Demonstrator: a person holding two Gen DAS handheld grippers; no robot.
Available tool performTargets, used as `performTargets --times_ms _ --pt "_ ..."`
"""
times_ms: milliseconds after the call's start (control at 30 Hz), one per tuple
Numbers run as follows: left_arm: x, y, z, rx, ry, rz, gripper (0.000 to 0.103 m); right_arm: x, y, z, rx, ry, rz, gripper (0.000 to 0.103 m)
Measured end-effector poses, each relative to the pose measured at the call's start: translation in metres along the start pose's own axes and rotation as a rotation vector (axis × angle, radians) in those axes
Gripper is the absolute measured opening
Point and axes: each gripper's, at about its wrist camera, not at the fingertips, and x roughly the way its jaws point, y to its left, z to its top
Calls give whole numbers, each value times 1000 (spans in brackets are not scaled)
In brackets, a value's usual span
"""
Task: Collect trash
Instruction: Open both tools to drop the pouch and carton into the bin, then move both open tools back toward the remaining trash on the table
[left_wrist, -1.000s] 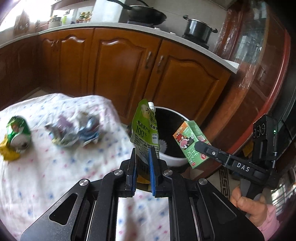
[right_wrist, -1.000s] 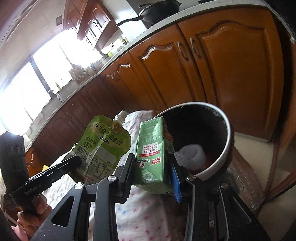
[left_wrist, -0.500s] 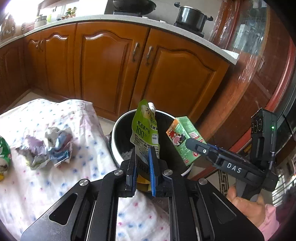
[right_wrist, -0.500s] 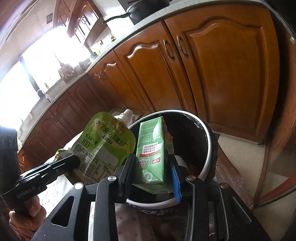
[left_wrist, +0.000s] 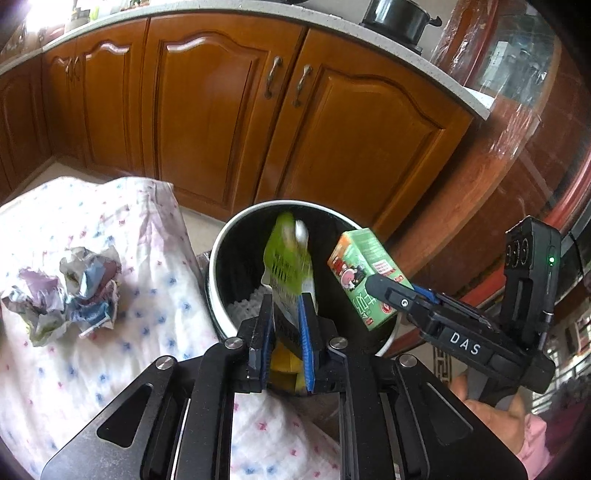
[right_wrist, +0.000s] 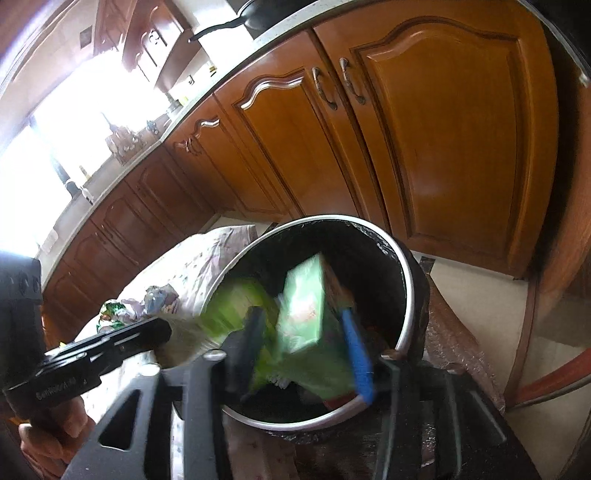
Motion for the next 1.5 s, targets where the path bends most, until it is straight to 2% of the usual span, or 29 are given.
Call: performTargets --times_ms 67,133,167,367,533,1067,1500 --pt "0 2 1 -12 4 -14 22 -3 -1 -1 7 -15 5 63" --pt "-3 6 0 -26 -11 -8 44 -7 0 -3 13 -27 13 63" --pt "-6 9 -2 -36 -23 -5 45 -9 -1 -4 17 -32 15 64" --pt "-22 24 -17 -77 -45 -1 46 -20 4 -13 37 -56 43 74" --pt "-43 39 -39 -109 -78 16 49 -27 22 -25 23 -63 78 78" --pt "-101 114 -110 -298 -122 98 50 -18 105 -75 -103 18 186 79" --pt "-136 171 -144 -409 -164 153 50 7 155 -88 -191 78 226 79"
